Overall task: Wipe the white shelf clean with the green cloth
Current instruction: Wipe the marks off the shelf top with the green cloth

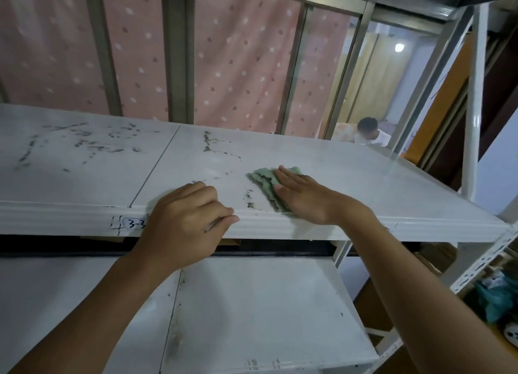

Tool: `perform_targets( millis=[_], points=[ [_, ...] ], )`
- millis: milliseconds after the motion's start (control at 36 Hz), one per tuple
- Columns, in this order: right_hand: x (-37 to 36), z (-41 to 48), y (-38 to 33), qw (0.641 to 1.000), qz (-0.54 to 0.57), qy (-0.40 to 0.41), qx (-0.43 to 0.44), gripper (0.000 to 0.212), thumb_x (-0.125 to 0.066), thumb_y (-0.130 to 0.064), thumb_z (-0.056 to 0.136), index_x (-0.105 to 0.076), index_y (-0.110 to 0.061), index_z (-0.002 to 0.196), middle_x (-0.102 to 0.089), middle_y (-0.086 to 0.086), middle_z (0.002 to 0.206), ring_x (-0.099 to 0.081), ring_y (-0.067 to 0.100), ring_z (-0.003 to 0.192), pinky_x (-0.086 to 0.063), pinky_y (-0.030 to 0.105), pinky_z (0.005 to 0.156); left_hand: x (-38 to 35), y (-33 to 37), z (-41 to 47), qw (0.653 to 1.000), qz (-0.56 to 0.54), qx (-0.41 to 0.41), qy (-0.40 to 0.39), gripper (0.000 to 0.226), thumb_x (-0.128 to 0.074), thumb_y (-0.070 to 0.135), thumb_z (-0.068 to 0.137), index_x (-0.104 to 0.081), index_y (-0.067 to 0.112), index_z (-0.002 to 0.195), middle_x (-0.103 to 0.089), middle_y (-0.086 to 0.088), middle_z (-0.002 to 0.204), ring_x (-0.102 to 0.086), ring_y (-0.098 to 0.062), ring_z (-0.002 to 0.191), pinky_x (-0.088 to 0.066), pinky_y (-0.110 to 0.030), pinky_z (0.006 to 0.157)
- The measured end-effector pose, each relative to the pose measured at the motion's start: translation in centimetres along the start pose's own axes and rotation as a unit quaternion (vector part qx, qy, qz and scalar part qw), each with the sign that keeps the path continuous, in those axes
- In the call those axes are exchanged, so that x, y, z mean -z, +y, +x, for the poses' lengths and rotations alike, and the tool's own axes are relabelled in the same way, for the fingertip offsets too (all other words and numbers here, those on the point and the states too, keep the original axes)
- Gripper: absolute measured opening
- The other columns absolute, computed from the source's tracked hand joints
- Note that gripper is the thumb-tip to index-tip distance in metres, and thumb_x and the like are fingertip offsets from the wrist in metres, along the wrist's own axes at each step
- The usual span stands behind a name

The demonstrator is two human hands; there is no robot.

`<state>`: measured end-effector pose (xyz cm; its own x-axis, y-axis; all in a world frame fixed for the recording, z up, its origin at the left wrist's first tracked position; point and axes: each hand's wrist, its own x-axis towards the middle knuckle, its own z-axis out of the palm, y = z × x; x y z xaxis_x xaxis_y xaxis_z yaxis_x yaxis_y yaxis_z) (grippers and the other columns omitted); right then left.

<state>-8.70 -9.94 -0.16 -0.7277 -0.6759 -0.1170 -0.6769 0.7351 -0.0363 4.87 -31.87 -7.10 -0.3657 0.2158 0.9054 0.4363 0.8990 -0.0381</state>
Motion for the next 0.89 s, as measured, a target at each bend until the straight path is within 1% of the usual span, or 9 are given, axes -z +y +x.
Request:
perform_targets(
  millis=[56, 139, 194, 333, 472, 556, 639, 694, 889],
  points=[
    [0.6, 0.4, 1.3, 1.0, -0.017, -0.002, -0.014, 0.056, -0.014, -0.03, 0.109, 0.002, -0.007, 0.158, 0.013, 0.009, 0.165, 0.014, 0.02, 0.152, 0.004, 0.031, 0.121, 0.3, -0.2, 0.4, 0.999, -0.028, 0.008, -0.015, 0.021, -0.08, 0.019, 0.09, -0.078, 0.008, 0.072, -0.061, -0.001, 0.066, -0.053, -0.021, 0.06, -0.048, -0.033, 0.055],
    [1.4, 2.4, 2.9, 0.999, -0.007, -0.023, -0.027, 0.059, -0.008, -0.042, 0.107, 0.006, -0.017, 0.158, 0.01, -0.004, 0.165, 0.01, 0.012, 0.152, 0.007, 0.024, 0.116, 0.6, -0.5, 1.1, 0.997, -0.062, 0.025, -0.035, 0.025, -0.077, 0.024, 0.09, -0.077, 0.01, 0.069, -0.061, 0.002, 0.065, -0.053, -0.017, 0.06, -0.049, -0.033, 0.052],
    [1.7, 4.6, 3.9, 0.999, -0.002, -0.031, -0.034, 0.059, -0.007, -0.045, 0.106, 0.006, -0.019, 0.158, 0.01, -0.002, 0.166, 0.009, 0.013, 0.152, 0.005, 0.029, 0.12, 0.6, -0.7, 1.4, 0.995, -0.078, 0.036, -0.049, 0.028, -0.075, 0.028, 0.09, -0.077, 0.011, 0.069, -0.062, 0.004, 0.065, -0.053, -0.015, 0.061, -0.049, -0.034, 0.051],
    [2.6, 9.9, 5.1, 0.999, -0.022, -0.024, -0.04, 0.057, -0.009, -0.039, 0.108, 0.002, -0.014, 0.159, 0.007, 0.001, 0.166, 0.006, 0.016, 0.153, 0.002, 0.03, 0.12, 0.7, -0.9, 1.5, 0.989, -0.119, 0.064, -0.066, 0.028, -0.076, 0.031, 0.09, -0.078, 0.012, 0.07, -0.062, 0.005, 0.067, -0.053, -0.012, 0.063, -0.048, -0.033, 0.054],
    [3.2, 16.9, 5.0, 0.999, -0.024, -0.019, -0.042, 0.056, -0.012, -0.034, 0.108, -0.007, -0.008, 0.158, -0.002, 0.007, 0.166, -0.001, 0.024, 0.153, -0.004, 0.039, 0.124, 0.7, -0.9, 1.7, 0.984, -0.137, 0.088, -0.069, 0.027, -0.077, 0.03, 0.089, -0.077, 0.012, 0.07, -0.063, 0.006, 0.067, -0.054, -0.011, 0.064, -0.047, -0.03, 0.056],
    [3.6, 21.1, 4.3, 1.0, -0.014, -0.013, -0.022, 0.055, -0.014, -0.031, 0.108, -0.013, -0.003, 0.156, -0.009, 0.014, 0.165, -0.009, 0.03, 0.152, -0.01, 0.044, 0.123, 0.7, -0.9, 1.7, 0.984, -0.134, 0.097, -0.067, 0.028, -0.077, 0.031, 0.09, -0.077, 0.012, 0.069, -0.063, 0.005, 0.066, -0.055, -0.013, 0.063, -0.046, -0.033, 0.054],
    [4.1, 24.2, 3.2, 1.0, -0.024, -0.005, -0.006, 0.06, -0.013, -0.044, 0.105, -0.014, -0.014, 0.157, -0.01, 0.008, 0.166, -0.014, 0.028, 0.152, -0.012, 0.048, 0.122, 0.7, -0.8, 1.6, 0.985, -0.125, 0.094, -0.068, 0.029, -0.077, 0.029, 0.091, -0.075, 0.011, 0.069, -0.062, 0.004, 0.067, -0.054, -0.014, 0.063, -0.046, -0.035, 0.053],
    [4.4, 25.5, 2.2, 1.0, 0.007, -0.003, 0.003, 0.06, -0.017, -0.045, 0.105, -0.016, -0.017, 0.158, -0.013, 0.007, 0.165, -0.015, 0.03, 0.151, -0.012, 0.05, 0.121, 0.8, -0.8, 1.5, 0.987, -0.11, 0.089, -0.073, 0.028, -0.078, 0.027, 0.091, -0.074, 0.011, 0.068, -0.06, 0.004, 0.066, -0.051, -0.011, 0.064, -0.044, -0.031, 0.054],
    [5.1, 26.9, -1.8, 0.992, 0.083, -0.009, 0.099, 0.056, -0.025, -0.042, 0.107, -0.012, -0.024, 0.159, -0.008, 0.001, 0.166, -0.008, 0.022, 0.152, -0.004, 0.037, 0.12, 1.1, -0.1, 1.4, 0.989, -0.071, 0.092, -0.087, 0.03, -0.073, 0.033, 0.094, -0.076, 0.015, 0.07, -0.059, 0.007, 0.066, -0.049, -0.01, 0.065, -0.039, -0.021, 0.059]
  ],
)
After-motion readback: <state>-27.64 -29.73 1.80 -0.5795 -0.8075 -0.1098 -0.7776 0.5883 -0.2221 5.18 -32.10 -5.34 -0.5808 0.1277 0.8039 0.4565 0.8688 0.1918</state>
